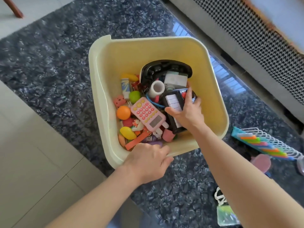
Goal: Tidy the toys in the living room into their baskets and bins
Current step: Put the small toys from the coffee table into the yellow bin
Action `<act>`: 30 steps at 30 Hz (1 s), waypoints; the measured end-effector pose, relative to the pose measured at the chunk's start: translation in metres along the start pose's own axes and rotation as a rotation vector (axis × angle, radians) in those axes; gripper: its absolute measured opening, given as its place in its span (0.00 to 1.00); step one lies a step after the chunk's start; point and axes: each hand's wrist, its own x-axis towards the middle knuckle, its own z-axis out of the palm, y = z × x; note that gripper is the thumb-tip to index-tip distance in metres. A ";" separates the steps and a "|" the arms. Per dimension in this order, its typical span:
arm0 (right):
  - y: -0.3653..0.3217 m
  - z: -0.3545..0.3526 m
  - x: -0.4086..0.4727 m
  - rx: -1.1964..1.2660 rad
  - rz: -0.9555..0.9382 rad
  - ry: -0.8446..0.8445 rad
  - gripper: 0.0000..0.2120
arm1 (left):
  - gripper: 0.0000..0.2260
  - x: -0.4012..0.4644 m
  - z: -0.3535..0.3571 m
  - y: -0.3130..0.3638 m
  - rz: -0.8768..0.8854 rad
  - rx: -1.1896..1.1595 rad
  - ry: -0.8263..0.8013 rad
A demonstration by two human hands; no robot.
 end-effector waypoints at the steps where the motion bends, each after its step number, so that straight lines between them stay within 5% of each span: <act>1: -0.001 0.000 0.004 0.007 0.021 -0.001 0.53 | 0.26 0.000 -0.002 0.002 -0.004 0.019 0.001; 8: 0.013 -0.001 0.010 -0.021 -0.065 0.052 0.51 | 0.15 0.035 0.015 0.048 -0.108 0.122 -0.058; 12: 0.044 -0.025 -0.004 0.242 -0.228 -0.066 0.43 | 0.17 0.046 0.036 0.077 -0.123 0.135 0.045; 15: 0.098 -0.048 -0.040 0.590 -0.363 0.236 0.28 | 0.12 0.052 0.042 0.086 -0.147 0.101 0.077; 18: 0.176 -0.057 -0.066 0.644 -0.241 0.580 0.17 | 0.06 0.053 0.036 0.089 -0.124 0.244 0.106; 20: 0.228 -0.053 -0.070 0.573 -0.035 0.494 0.18 | 0.08 0.052 0.038 0.090 -0.152 0.254 0.109; 25: 0.304 -0.018 -0.087 -0.006 0.127 -0.181 0.45 | 0.14 0.049 0.045 0.090 -0.175 0.295 0.166; 30: 0.312 0.004 -0.102 -0.132 0.044 -0.113 0.42 | 0.16 0.048 0.048 0.090 -0.214 0.288 0.194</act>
